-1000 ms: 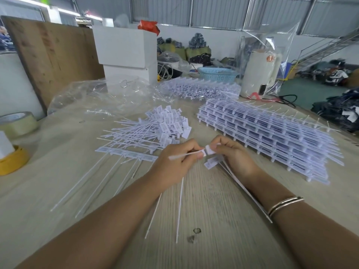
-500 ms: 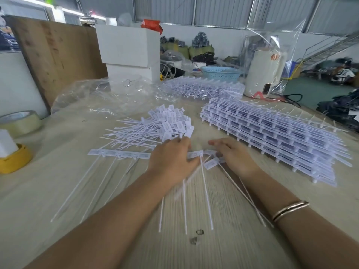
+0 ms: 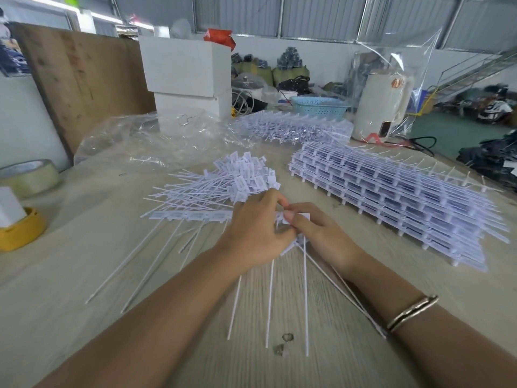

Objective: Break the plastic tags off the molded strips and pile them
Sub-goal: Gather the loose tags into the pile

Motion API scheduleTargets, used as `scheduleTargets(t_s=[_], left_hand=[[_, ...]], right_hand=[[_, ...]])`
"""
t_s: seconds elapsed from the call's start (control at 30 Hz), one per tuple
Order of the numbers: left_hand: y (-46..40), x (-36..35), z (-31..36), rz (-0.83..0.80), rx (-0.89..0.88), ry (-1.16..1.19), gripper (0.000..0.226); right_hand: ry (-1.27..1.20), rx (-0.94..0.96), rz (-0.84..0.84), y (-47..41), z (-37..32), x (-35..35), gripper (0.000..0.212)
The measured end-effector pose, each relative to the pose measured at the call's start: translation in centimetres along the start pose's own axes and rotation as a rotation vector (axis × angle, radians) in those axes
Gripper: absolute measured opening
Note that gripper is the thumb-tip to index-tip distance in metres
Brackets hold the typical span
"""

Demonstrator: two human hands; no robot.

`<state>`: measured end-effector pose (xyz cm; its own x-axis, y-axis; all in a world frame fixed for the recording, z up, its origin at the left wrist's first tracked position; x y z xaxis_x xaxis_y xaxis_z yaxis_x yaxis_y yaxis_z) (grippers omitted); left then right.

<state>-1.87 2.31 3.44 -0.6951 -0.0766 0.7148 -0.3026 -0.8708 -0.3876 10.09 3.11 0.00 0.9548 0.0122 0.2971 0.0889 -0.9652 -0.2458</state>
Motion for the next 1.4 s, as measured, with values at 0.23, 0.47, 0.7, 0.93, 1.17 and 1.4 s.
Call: scheduleTargets(t_s=[0.23,0.47,0.7,0.93,1.17,1.4], left_hand=[[0.0,0.2,-1.0,-0.138,-0.126,-0.250,0.022],[-0.3,0.5,-1.6,-0.042,-0.146,-0.124,0.005],[-0.4,0.6,-1.8,-0.023,-0.164,-0.017,0.009],[-0.4,0.3,-2.0,-0.023,-0.134,0.071,0.015],[-0.2,0.4,-1.4,0.011,-0.131,0.127,0.016],[-0.2,0.5,-0.3,0.047,-0.186,0.153,0.015]], right_hand=[[-0.031,0.027,-0.003,-0.1,0.0,0.5,0.014],[0.133,0.174,0.002,0.1,-1.2,0.5,0.009],[0.195,0.325,0.020,0.3,-2.3,0.7,0.008],[0.295,0.433,0.077,0.8,-3.0,1.0,0.009],[0.328,0.472,0.167,1.2,-3.8,1.2,0.020],[-0.185,0.222,0.089,0.8,-2.3,1.3,0.025]])
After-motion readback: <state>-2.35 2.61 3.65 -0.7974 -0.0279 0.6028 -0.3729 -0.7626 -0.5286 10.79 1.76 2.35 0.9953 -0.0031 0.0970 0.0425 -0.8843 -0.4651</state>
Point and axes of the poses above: each hand's wrist, its own y-axis away from the middle knuckle, its own x-axis out of the back of the hand, z = x × y, the point moved 7 cm from there along -y, towards the middle knuckle, and after that the axes turned 4 degrees about x, right-handed, at the moved point
